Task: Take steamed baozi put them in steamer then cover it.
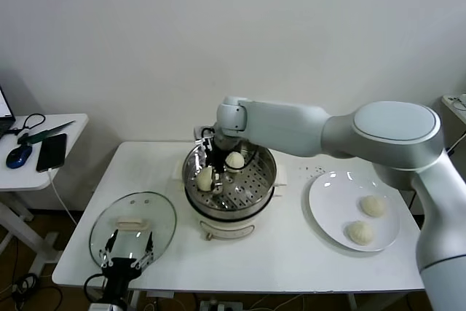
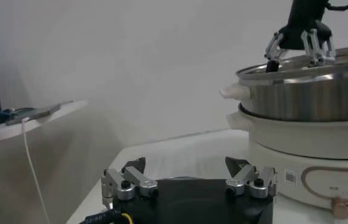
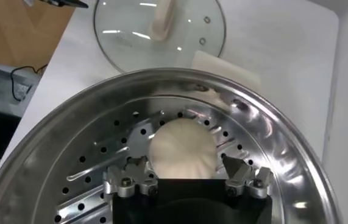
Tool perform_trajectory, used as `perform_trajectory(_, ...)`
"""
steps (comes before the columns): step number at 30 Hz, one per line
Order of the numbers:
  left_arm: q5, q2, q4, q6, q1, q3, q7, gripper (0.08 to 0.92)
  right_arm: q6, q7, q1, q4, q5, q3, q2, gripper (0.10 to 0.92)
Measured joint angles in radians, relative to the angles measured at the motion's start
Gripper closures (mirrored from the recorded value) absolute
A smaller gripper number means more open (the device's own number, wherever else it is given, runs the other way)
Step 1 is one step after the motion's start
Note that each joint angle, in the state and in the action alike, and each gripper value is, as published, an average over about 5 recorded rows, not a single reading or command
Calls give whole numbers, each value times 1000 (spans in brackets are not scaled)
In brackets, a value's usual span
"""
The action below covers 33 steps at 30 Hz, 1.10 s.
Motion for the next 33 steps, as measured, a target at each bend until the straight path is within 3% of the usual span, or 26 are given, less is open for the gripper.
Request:
perform_trajectory(7, 1, 3, -4, 0, 1, -2, 0, 177, 19, -42, 83, 82, 5, -12, -96, 203)
perform_trajectory(16, 3, 3, -7, 4, -2, -2, -1, 177, 44, -101, 175, 242, -51, -20, -336, 203)
perform_trajectory(24, 7, -1, -10, 11, 0, -5, -1, 177, 69, -146, 121, 368, -205, 25, -593, 203)
perform_trajectory(33, 18, -11, -19, 24, 0, -1, -1, 177, 109, -183, -88, 406, -417, 166, -818, 203)
